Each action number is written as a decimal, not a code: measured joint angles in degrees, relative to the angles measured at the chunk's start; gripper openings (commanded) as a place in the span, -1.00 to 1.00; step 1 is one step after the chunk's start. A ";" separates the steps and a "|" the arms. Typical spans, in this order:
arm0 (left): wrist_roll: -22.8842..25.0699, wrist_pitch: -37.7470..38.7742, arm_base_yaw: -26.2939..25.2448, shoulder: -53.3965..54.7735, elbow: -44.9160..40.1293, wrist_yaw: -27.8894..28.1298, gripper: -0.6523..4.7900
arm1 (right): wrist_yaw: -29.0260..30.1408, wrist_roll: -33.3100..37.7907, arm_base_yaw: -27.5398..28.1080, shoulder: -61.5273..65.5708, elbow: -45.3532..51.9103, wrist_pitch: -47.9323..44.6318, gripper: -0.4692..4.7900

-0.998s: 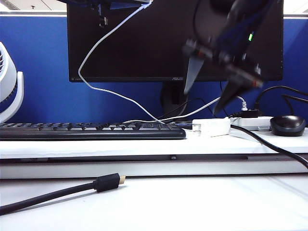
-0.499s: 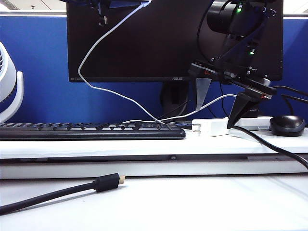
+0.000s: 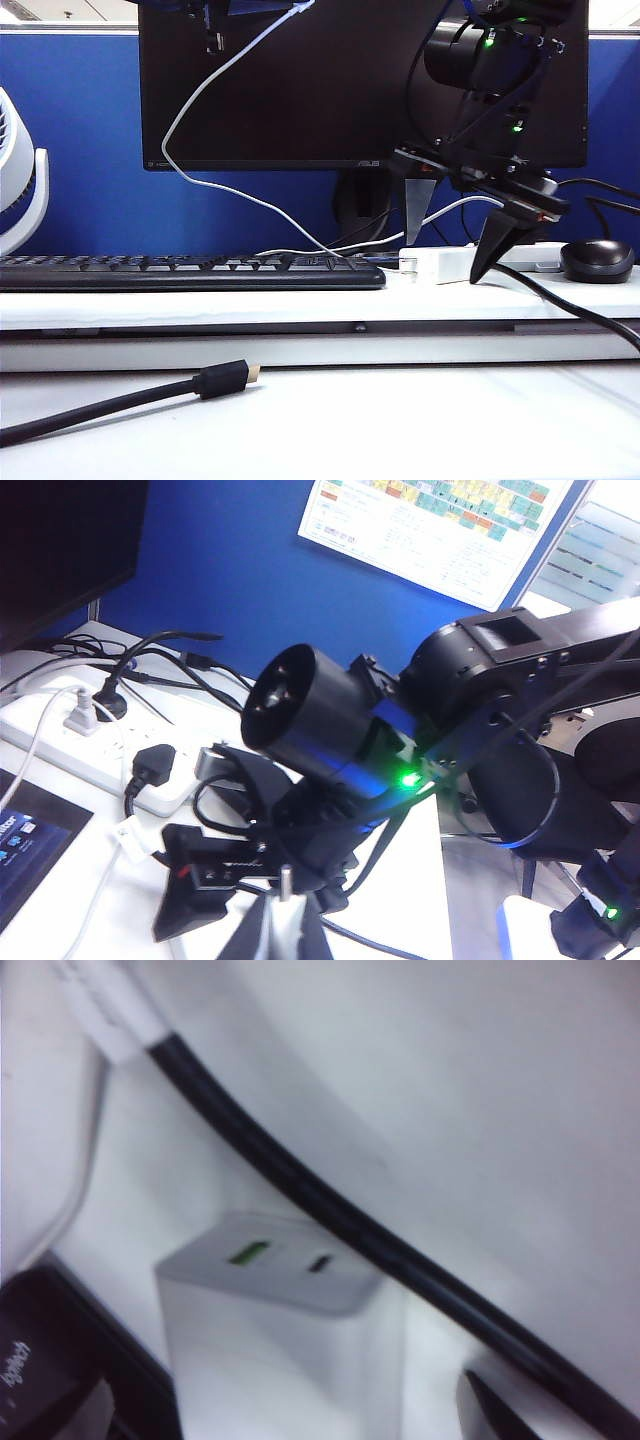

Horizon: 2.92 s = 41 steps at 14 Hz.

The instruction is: Pick up the Type-C charging cable and the charging base, insert one end of the Type-C charger into the corresponding slot on the base, and finally place the plugged-in charger back on the table.

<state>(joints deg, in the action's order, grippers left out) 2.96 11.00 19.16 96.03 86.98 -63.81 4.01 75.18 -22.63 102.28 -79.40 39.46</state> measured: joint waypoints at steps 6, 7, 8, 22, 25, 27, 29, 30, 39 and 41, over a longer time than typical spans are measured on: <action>-0.02 0.00 0.00 0.00 0.00 -0.07 -0.78 | 0.66 -0.48 0.00 1.22 -0.74 -1.09 0.34; -0.02 0.02 0.00 0.00 0.00 -0.07 -0.78 | 0.74 -1.01 0.02 1.44 -0.72 -1.03 0.21; -0.02 0.02 0.00 0.00 0.00 -0.07 -0.78 | 0.79 -1.75 0.02 1.81 -0.61 -0.70 0.10; -0.04 0.11 -0.02 0.00 0.00 -0.07 -0.78 | 4.83 -23.19 0.15 -0.85 -0.13 0.63 -0.83; -0.22 0.13 0.00 0.00 0.00 -0.07 -0.78 | 3.26 -32.74 0.20 -4.52 0.39 2.19 -0.83; -0.26 0.13 -0.02 0.00 0.00 -0.07 -0.78 | 1.49 -41.31 0.17 -9.68 -0.02 1.95 -0.83; -0.55 0.15 0.00 0.00 0.00 -0.07 -0.78 | -0.92 -48.09 0.17 -13.07 0.13 2.12 -0.83; -1.20 0.13 -0.02 0.00 0.00 -0.07 -0.78 | -2.86 -54.31 0.17 -15.93 0.11 2.19 -0.83; -4.02 0.15 -0.02 0.00 0.00 -0.24 -0.78 | -11.65 -98.01 -0.02 -28.76 0.04 -3.58 -0.83; -5.07 0.09 -0.02 0.00 0.00 -2.16 -0.78 | -11.74 -105.02 -0.04 -28.81 0.07 -4.72 -0.83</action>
<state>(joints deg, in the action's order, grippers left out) -2.11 11.09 19.14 96.03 86.98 -65.98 -7.73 -29.85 -22.68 73.47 -79.33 34.74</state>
